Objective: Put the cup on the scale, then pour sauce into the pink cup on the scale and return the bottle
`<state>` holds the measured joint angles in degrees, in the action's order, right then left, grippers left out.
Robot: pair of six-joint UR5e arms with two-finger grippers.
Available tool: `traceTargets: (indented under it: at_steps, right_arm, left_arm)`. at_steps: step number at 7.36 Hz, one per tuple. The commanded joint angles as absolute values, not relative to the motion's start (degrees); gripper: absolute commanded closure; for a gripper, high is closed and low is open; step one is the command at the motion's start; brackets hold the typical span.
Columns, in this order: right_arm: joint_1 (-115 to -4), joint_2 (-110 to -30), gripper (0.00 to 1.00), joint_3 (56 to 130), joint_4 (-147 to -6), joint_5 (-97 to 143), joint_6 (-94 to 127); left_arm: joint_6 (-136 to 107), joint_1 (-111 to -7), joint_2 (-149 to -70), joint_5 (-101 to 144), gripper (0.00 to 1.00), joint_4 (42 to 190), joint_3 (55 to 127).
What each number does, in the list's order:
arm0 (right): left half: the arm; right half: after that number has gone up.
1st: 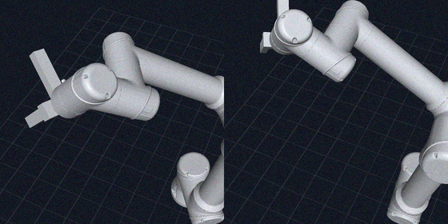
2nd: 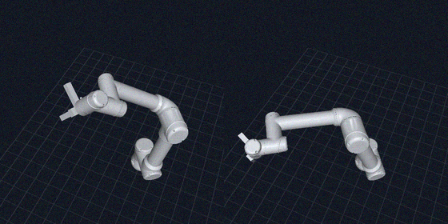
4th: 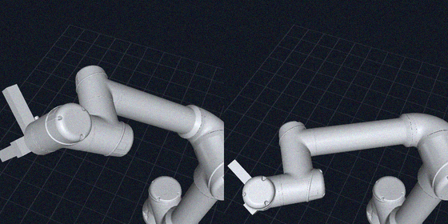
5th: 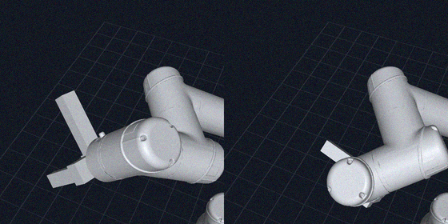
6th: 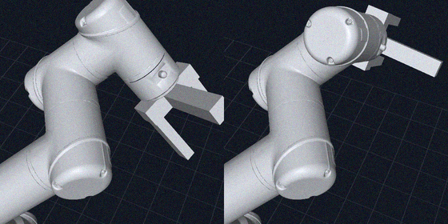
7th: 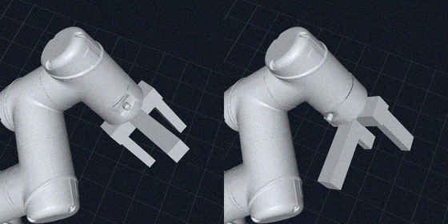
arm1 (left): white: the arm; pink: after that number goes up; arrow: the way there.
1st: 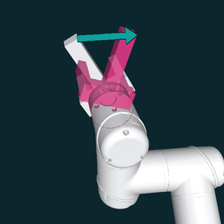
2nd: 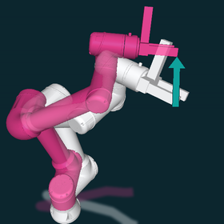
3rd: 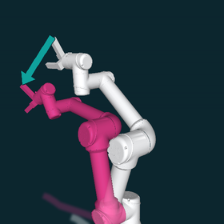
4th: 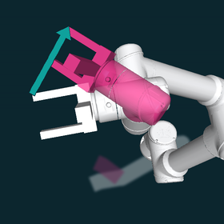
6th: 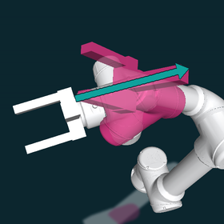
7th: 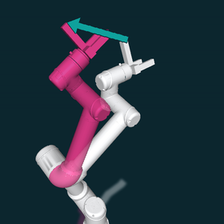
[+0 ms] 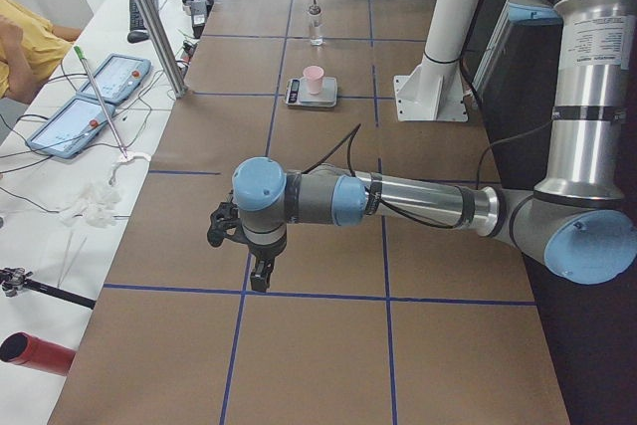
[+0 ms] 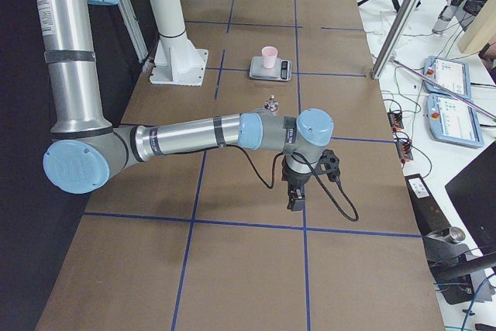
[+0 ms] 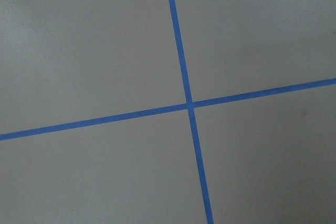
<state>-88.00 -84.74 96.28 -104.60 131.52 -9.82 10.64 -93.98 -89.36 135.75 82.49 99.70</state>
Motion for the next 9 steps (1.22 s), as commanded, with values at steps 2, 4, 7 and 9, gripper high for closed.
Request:
traceTargets:
  at_steps: [2,4,7,9]
  right_arm:
    - [-88.0,-85.4,0.00,96.1,-101.4,131.5,-9.8]
    - [-88.0,-86.1,0.00,96.0,-99.8,131.5,-9.9]
    - [-88.0,-85.9,0.00,96.3,-99.5,131.7,-9.8]
    - [-88.0,-86.0,0.00,96.7,-99.5,131.7,-9.7]
  left_arm:
    - [10.6,-93.3,-89.3,134.9,0.00,82.1,99.7]
    - [10.4,-93.3,-89.6,133.9,0.00,82.2,99.8]
    - [10.7,-93.3,-89.8,134.0,0.00,82.4,100.0]
    - [10.7,-93.3,-89.4,134.1,0.00,82.4,99.7]
